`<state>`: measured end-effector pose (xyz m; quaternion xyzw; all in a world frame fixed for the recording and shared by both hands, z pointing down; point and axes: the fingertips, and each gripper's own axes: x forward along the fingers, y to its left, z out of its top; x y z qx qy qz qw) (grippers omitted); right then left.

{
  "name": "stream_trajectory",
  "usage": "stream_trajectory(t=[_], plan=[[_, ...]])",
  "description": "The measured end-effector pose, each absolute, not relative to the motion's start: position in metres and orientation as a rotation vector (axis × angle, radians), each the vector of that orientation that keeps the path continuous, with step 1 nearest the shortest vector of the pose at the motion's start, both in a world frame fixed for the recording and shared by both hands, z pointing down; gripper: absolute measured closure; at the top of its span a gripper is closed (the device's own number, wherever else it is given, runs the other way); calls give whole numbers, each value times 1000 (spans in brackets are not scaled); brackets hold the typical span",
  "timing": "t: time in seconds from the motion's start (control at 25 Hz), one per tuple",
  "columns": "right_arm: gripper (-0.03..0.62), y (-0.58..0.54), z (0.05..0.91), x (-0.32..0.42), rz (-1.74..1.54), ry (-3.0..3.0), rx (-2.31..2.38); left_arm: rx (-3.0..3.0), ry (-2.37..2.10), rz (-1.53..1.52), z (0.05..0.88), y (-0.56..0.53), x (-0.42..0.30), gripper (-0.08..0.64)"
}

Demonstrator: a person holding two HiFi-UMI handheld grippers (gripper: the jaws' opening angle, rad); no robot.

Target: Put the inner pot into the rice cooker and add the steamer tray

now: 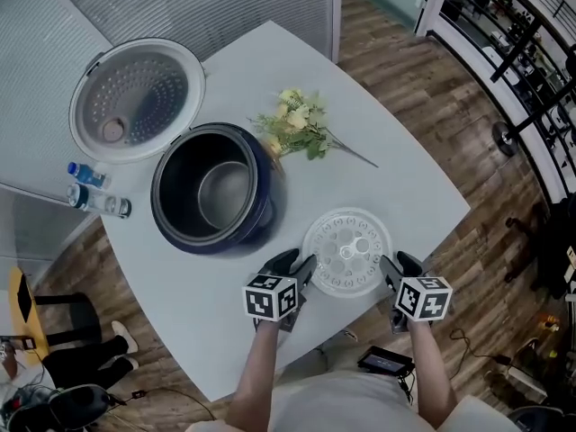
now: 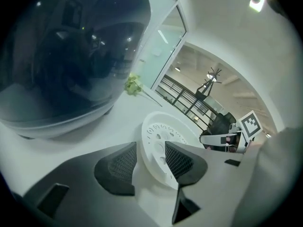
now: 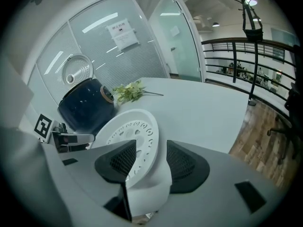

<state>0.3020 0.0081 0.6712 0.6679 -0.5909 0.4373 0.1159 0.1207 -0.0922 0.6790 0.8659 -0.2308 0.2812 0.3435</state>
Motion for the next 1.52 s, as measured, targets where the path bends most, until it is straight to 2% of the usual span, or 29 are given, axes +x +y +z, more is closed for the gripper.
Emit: stream_trajectory(t=[0.32, 0.36, 0.4, 0.48, 1.0, 1.52], plan=[[382, 5, 682, 302, 1284, -1729, 1926, 2199, -614, 714, 690, -92, 124, 374], [407, 5, 683, 300, 1286, -1734, 1910, 2193, -610, 717, 691, -92, 124, 401], [470, 4, 684, 298, 1294, -1742, 1895, 2183, -604, 715, 691, -91, 124, 442], [503, 4, 684, 296, 1331, -1750, 1888, 2154, -598, 697, 691, -90, 124, 482], [520, 3, 676, 294, 1352, -1761, 1883, 2127, -622, 673, 683, -90, 119, 501], [537, 11, 635, 278, 1300, -1852, 1947, 2199, -647, 580, 635, -80, 97, 515]])
